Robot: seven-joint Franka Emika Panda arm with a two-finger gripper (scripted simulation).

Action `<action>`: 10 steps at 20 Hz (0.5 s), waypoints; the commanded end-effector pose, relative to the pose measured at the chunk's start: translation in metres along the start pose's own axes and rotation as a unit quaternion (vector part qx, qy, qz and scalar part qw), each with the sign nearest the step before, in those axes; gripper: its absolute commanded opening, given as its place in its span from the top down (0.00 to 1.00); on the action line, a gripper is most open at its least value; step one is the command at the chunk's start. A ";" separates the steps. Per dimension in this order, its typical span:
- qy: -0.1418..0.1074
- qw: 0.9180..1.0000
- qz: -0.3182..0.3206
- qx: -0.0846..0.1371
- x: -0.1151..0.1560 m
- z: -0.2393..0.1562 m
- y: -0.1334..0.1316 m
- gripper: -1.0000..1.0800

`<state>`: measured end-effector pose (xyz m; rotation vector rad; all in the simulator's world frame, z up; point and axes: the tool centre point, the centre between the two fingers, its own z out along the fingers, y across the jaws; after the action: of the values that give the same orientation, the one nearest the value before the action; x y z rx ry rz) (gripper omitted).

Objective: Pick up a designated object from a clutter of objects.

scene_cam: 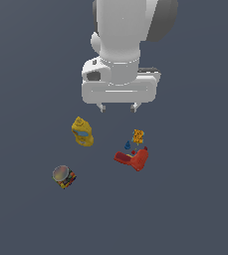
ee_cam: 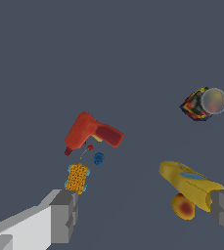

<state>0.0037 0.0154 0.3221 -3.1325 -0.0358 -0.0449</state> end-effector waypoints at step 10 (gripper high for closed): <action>0.004 0.999 0.037 0.009 0.008 -0.001 0.017 0.04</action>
<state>0.0107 0.0002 0.3232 -3.1150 0.0658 -0.0542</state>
